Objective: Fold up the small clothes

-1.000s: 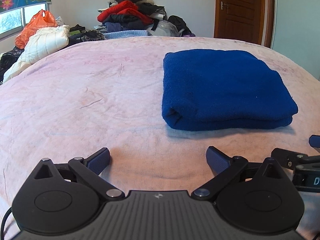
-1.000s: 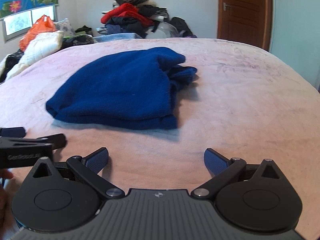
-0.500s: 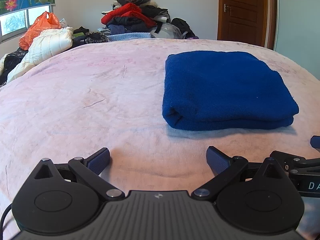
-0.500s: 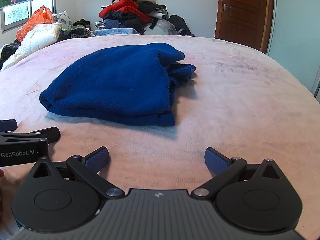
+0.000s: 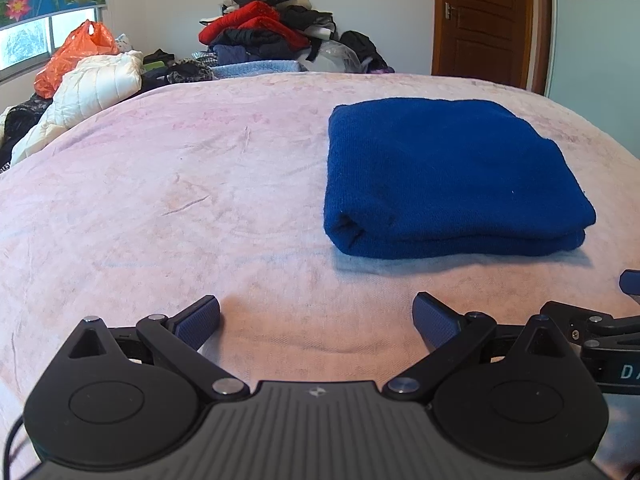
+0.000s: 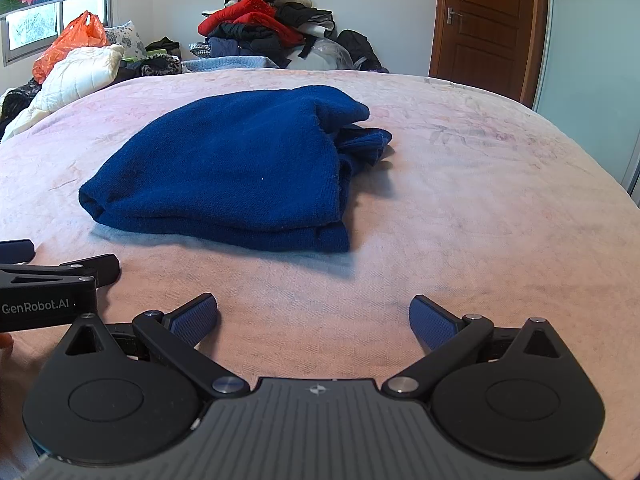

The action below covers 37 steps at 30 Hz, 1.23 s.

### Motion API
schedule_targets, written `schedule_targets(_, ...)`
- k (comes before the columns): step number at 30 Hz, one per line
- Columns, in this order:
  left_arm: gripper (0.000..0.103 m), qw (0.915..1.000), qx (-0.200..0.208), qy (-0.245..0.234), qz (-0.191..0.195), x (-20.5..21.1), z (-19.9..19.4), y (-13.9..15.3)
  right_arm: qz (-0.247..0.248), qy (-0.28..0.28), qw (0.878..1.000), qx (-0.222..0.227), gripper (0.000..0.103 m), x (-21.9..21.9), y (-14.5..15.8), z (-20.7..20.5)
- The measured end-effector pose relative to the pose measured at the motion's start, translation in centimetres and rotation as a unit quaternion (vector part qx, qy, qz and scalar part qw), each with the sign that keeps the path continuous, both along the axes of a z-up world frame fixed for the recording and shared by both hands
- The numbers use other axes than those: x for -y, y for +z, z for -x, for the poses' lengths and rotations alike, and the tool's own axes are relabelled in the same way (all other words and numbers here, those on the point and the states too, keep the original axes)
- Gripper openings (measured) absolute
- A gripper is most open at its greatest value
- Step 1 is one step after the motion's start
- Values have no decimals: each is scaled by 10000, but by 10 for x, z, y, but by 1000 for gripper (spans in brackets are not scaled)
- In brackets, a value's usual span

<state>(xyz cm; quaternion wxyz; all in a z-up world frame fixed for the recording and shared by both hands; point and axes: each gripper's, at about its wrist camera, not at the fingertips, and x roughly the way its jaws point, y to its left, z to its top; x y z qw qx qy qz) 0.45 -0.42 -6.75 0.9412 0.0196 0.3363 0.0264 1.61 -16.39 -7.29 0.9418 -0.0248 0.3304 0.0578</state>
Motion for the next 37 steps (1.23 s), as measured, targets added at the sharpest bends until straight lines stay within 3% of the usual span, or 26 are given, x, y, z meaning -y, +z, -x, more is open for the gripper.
schedule_targets(4, 103, 9995, -228, -213, -47, 2, 4, 14, -285, -95, 9994, -158, 103, 4, 14, 8)
schedule_targets(8, 103, 9993, -134, -337, -76, 5, 15, 30, -618, -183, 9975, -274, 103, 10, 33, 18)
schedule_targets(14, 103, 9993, -164, -333, 71, 3, 18, 41, -437, -79, 9987, -240, 103, 8, 48, 31)
schedule_targets(24, 103, 9990, -328, -154, 263, -3, 15, 38, -447, -23, 9986, -272, 103, 7, 47, 33)
schedule_targets(37, 103, 9997, -60, -220, -77, 1, 21, 41, -443, 21, 9986, -284, 103, 3, 47, 34)
